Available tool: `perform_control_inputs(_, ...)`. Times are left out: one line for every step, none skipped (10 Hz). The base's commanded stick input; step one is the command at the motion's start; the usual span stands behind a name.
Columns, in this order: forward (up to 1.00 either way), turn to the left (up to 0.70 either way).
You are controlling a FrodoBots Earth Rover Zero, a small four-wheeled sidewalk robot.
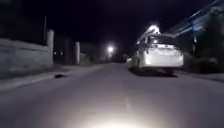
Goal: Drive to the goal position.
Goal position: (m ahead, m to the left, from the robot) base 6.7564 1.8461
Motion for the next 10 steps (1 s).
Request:
perform_control_inputs(1.00, 0.00)
perform_control_inputs(1.00, -0.03)
perform_control_inputs(1.00, -0.09)
perform_control_inputs(1.00, -0.35)
perform_control_inputs(1.00, -0.40)
perform_control_inputs(1.00, -0.40)
perform_control_inputs(1.00, -0.28)
perform_control_inputs(1.00, -0.09)
perform_control_inputs(1.00, 0.00)
perform_control_inputs(1.00, 0.00)
